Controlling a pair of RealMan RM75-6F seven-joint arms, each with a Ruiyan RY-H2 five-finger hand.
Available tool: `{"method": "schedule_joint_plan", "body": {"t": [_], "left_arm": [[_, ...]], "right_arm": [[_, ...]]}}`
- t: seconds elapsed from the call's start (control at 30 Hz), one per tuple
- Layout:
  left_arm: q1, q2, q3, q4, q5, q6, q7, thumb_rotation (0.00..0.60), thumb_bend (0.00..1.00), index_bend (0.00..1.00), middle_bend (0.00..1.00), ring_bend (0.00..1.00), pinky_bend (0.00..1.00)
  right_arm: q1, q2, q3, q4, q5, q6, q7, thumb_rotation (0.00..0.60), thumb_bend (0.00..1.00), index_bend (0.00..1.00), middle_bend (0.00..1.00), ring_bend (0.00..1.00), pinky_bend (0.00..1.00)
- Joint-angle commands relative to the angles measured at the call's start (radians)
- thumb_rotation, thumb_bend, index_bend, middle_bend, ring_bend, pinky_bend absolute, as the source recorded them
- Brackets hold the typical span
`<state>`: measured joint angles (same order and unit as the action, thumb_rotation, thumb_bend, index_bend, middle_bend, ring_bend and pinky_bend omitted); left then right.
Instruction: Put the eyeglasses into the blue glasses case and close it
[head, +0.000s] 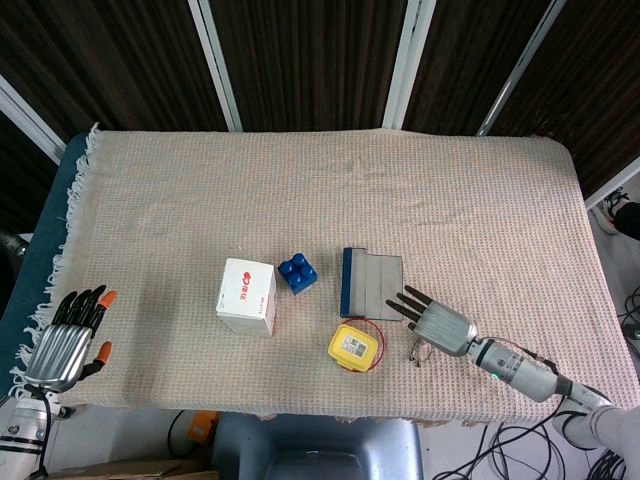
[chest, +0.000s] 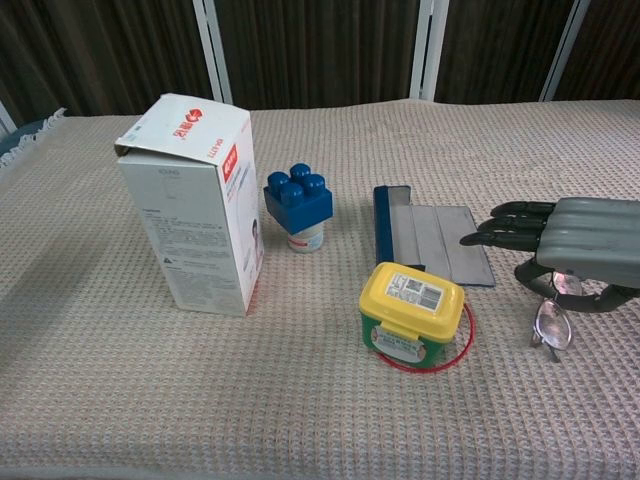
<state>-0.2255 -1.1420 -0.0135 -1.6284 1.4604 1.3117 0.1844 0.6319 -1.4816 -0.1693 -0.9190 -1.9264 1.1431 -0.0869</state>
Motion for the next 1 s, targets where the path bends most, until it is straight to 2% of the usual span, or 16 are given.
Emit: {"method": "schedule_joint_plan", "body": {"t": [0.03,0.27,0.73,1.0], "left_arm": [[0.001,0.0,0.001,0.0,0.003,0.002,-0.001,0.6,0.42,0.0,0.0,0.0,0.01],[-0.002,-0.002,0.002,0.0,0.0,-0.005,0.005,0.6,0.42,0.0,0.0,0.0,0.01],[-0.006,-0.002,-0.006,0.004,-0.019,-0.014,0.0,0.6,0.42,0.0,0.0,0.0,0.01],[-0.007,0.0,-0.009,0.007,-0.028,-0.019,-0.007,0.6,0.42,0.0,0.0,0.0,0.01]], "right_arm": [[-0.003,0.001,0.001,0.002,0.006,0.011,-0.004,0.6,0.55,0.74,0.0,0.0,0.0],[0.011,0.012,0.028,0.009,0.032,0.014,-0.044,0.6,0.56,0.74,0.01,0.0,0.0],[0.134,-0.047,0.123,0.098,0.104,-0.1,-0.146,0.6,0.56,0.74,0.01,0.0,0.0],[0.177,-0.091,0.123,0.121,0.116,-0.129,-0.123,0.6,0.56,0.74,0.01,0.0,0.0]]}}
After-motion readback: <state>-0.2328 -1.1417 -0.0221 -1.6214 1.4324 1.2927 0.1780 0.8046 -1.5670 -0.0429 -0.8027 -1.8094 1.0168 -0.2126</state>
